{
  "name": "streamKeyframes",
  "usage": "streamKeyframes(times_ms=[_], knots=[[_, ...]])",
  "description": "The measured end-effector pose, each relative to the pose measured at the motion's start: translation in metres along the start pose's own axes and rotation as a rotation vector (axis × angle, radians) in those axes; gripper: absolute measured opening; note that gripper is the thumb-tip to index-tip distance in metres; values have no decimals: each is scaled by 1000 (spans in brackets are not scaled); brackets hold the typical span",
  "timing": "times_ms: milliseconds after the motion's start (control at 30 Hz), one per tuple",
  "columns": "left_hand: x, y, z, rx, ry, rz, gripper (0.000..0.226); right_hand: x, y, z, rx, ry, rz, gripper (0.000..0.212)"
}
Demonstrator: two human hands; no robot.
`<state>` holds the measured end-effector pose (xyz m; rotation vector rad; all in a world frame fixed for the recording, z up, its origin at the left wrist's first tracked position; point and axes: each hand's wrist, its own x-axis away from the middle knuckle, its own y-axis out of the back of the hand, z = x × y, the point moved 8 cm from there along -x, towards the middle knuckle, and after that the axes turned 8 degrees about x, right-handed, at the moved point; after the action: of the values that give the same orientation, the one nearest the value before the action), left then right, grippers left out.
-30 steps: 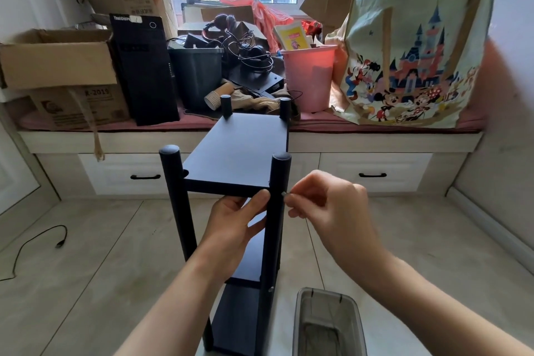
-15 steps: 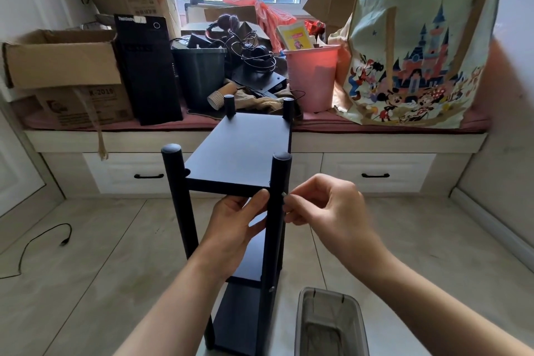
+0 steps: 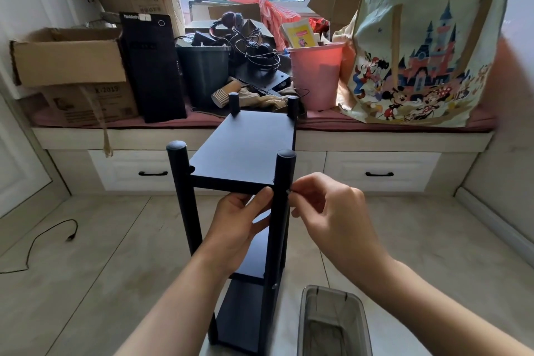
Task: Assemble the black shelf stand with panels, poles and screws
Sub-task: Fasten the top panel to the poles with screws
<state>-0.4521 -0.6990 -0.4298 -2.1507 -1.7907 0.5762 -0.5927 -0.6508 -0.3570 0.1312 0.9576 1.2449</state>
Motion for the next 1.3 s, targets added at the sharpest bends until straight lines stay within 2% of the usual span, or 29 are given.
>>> streamKeyframes(times_ms=[133,267,433,500,667,800,900,1000,1133,1200,1300], knots=[[2,-1,0,7,-10,7,34,1,-2,-6,-88,-94,20,2],[2,0,2,28,-4,-10,37,3,-1,0,-20,-26,-2,9],[1,1,2,26,6,-26,37,4,-1,12,116,165,-39,10],[0,1,1,26,10,-26,37,4,-1,12,125,172,-43,10],[-1,0,0,3,8,-12,37,1,-1,3,21,46,-10,3],[1,-1,-2,-33,5,-4,43,-3,0,-6,-129,-94,20,9],[1,-2,-3,-48,2,-7,42,-5,1,-8,-169,-117,30,12],[1,-2,-3,-38,1,-17,42,-6,1,-2,-66,-22,11,11],[1,0,-3,-24,1,-46,37,-1,-1,17,238,267,-49,11],[2,1,-3,-32,4,-54,39,-4,1,10,152,170,-31,9],[2,1,-3,-47,5,-62,39,-9,-3,-11,-216,-160,71,9]])
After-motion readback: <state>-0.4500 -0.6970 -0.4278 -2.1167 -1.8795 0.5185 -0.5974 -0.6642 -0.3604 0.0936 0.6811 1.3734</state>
